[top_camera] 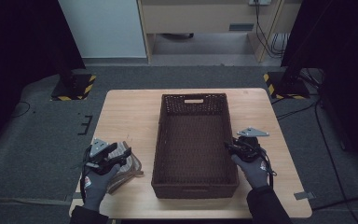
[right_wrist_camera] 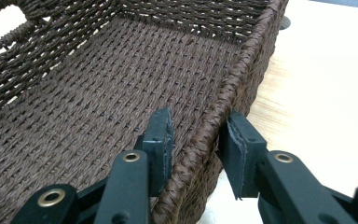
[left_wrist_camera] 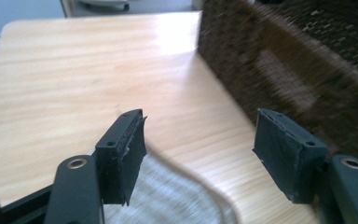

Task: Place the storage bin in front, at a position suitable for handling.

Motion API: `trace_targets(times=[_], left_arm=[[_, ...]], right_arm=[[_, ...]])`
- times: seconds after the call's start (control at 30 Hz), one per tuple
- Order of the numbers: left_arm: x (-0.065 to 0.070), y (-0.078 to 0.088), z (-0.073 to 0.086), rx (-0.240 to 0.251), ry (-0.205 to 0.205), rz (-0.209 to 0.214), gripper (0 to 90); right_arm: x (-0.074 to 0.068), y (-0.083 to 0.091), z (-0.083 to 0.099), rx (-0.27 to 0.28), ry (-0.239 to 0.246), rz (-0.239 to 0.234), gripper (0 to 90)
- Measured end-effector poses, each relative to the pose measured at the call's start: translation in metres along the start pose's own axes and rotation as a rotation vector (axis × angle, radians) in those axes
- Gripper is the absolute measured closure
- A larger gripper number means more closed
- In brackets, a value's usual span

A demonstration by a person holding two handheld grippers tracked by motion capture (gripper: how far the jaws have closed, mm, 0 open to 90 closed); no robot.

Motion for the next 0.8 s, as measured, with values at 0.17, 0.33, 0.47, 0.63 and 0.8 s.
trace_targets(times=[0.17,0.33,0.47,0.63,0.8], left_arm=[[-0.016,-0.005,0.018,-0.057,-0.014,-0.018,28.0],[-0.026,-0.013,0.032,-0.111,-0.024,-0.028,24.6],[-0.038,-0.019,0.043,-0.148,-0.022,-0.055,23.1],[-0.048,-0.023,0.05,-0.172,-0.001,-0.071,20.5],[-0.047,-0.026,0.054,-0.185,-0.012,-0.069,18.5]], right_arm=[[-0.001,0.006,0.003,0.006,0.011,0.013,63.3],[-0.002,0.008,0.003,0.018,0.037,0.021,62.1],[-0.001,0.007,0.003,0.021,0.023,0.013,60.7],[-0.001,0.006,0.004,0.016,0.028,0.011,58.5],[-0.001,0.005,0.004,0.012,0.029,0.008,57.9]])
Point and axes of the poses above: each handheld gripper's, and its own axes: y roughly backward along the jaws, z roughly out of its underside, x roughly to its right, the point moved 9 cm from there along -y, roughly forward along the jaws, and after that the axes turned 3 degrees about -x, right-handed, at the moved point
